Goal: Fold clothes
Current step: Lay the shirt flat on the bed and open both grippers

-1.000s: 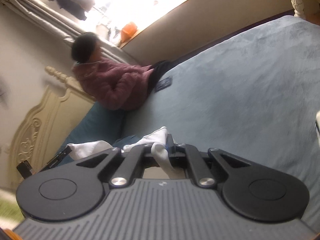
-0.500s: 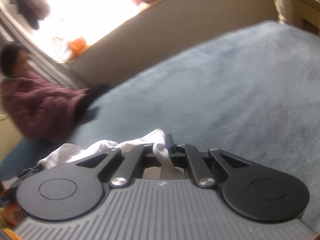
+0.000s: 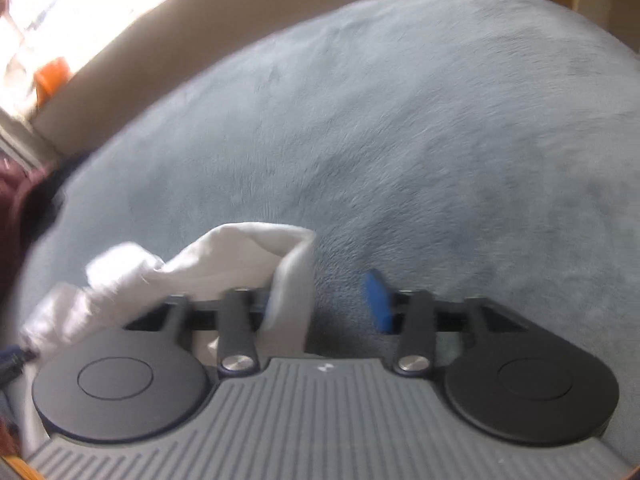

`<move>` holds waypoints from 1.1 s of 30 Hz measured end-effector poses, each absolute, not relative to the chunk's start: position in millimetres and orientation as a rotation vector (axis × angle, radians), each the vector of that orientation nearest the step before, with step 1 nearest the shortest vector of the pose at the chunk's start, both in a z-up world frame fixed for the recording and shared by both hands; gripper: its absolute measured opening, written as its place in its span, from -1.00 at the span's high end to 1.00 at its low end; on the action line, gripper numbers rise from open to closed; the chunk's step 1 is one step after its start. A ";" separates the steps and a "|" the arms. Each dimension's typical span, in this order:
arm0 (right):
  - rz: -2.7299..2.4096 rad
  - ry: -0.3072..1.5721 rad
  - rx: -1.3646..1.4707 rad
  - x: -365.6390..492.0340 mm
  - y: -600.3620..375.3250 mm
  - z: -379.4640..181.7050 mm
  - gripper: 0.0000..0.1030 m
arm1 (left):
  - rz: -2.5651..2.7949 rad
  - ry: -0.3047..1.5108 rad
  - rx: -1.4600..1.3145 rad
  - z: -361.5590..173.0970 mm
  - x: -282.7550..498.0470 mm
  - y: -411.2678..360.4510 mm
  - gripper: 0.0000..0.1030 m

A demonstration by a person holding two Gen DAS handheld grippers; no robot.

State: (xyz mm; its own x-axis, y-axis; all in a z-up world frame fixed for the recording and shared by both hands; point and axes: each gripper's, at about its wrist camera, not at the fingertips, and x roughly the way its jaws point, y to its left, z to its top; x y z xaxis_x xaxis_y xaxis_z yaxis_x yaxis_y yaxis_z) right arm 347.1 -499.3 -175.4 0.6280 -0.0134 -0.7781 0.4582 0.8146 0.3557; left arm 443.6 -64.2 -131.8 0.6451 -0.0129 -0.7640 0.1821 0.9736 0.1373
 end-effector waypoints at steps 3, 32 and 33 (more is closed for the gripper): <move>-0.314 0.791 0.653 320.9 -508.5 -153.1 -0.17 | -0.115 0.826 0.163 -106.5 432.3 -51.6 -0.39; -0.264 0.863 0.371 237.1 -429.6 -133.8 0.93 | -0.236 1.024 -0.293 -138.5 153.1 -7.8 -0.33; -0.303 0.846 0.359 238.3 -440.7 -129.1 0.93 | -0.228 1.023 -0.303 -140.5 152.3 -5.7 -0.33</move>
State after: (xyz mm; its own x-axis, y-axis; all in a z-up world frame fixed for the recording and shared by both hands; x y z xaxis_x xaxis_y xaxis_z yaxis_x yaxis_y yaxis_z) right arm 238.3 -440.7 -129.1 0.6267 -0.1171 -0.7704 0.3982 0.8979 0.1875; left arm 152.3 -5.7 -140.5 0.5034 -0.3254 -0.8004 0.0454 0.9350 -0.3516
